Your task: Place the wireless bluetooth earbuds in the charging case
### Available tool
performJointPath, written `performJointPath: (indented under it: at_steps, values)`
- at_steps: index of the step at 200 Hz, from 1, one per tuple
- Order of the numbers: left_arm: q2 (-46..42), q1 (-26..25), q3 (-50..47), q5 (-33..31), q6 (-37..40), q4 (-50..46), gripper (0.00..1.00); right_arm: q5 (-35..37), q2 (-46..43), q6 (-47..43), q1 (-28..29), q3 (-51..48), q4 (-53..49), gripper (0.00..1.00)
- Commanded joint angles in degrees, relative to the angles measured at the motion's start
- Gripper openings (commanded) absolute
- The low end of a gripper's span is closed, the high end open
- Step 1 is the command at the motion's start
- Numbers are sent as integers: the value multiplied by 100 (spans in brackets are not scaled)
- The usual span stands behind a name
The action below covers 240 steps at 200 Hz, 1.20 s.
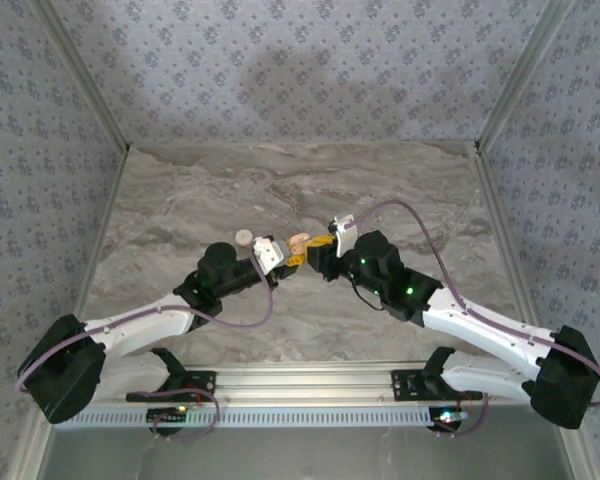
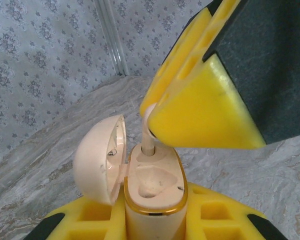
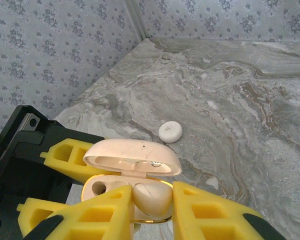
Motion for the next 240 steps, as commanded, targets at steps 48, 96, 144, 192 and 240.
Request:
performJointPath:
  at_steps: [48,96,144,192,240]
  values:
    - [-211,-34,197,-10,58,493,13,-150,95,15,98,125,-262,32]
    - [-189,-34,187,-25,69,467,13,-176,-43,24,56,154,-215,41]
    - [-193,-39,152,-56,73,432,13,-421,-411,140,-74,146,-218,53]
    - [-175,-34,134,-32,87,371,13,-1092,-850,585,-487,-18,-349,53]
    - [-229,-39,117,-70,70,301,13,-1750,-838,1002,-1012,-46,-536,43]
